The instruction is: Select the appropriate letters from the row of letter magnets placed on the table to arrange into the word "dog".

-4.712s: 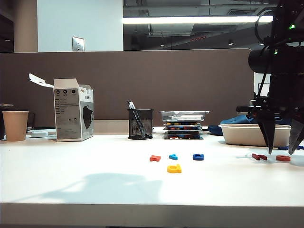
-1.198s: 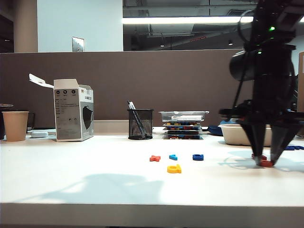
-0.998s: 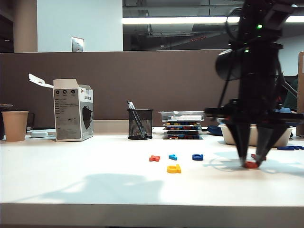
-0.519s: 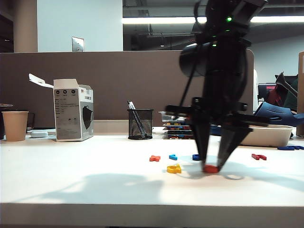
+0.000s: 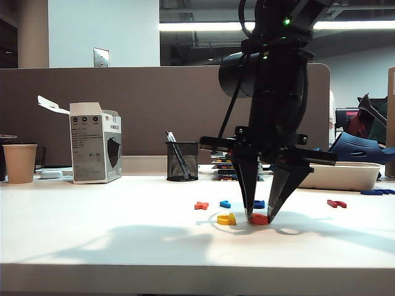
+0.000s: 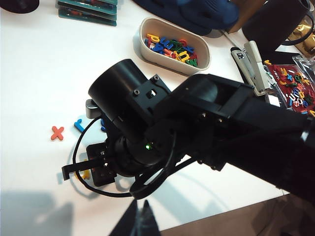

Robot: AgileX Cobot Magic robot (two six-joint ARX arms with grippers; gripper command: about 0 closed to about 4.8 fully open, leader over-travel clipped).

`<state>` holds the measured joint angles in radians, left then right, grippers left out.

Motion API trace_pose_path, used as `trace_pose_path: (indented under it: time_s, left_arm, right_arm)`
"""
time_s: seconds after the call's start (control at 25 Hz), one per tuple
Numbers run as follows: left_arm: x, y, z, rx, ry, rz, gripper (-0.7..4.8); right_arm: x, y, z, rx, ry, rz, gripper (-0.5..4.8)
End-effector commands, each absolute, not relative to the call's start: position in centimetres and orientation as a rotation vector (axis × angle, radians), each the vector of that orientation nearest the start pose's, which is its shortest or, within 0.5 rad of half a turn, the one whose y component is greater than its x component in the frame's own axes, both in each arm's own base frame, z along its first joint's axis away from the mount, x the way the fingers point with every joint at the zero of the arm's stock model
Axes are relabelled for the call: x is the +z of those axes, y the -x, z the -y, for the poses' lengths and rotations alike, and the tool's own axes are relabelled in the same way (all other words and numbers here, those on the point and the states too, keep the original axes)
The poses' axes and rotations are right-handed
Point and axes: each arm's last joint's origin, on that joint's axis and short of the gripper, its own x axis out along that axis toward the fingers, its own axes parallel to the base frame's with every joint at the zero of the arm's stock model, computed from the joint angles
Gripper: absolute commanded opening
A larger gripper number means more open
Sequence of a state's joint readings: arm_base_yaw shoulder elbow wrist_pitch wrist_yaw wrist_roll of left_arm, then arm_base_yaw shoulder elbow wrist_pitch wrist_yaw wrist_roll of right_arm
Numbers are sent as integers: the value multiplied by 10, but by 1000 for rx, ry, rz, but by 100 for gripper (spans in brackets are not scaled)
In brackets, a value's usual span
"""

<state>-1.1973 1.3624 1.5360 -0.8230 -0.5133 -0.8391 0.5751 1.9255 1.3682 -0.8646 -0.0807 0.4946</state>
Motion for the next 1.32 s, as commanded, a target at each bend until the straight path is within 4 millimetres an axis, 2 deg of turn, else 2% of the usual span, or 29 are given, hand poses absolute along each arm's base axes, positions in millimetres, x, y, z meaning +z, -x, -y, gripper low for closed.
trace_pose_path:
  time_s: [0.04,0.4,0.56,0.92,1.32]
  left_arm:
    - [410,-112,246,-425,305,-646,-2]
    - [410,-112,246,-425,305,-646,-2]
    - [410,-112,246,-425,305,-647,-3]
    - [410,-112,246,-425,305,-647,-2]
    - [410,-112,246,-425,305,-647,-2]
  right_arm:
    - [174,-304,-199,155,-31,-1503,137]
    - [174,-302,-198,135,-13,-1515,163]
    - [178,-302,-198,140,-18,-1504,202]
    - [181,-304,-198,144,-20,-1490,203]
    - [199,-307,-200,160,-30,-1446,203]
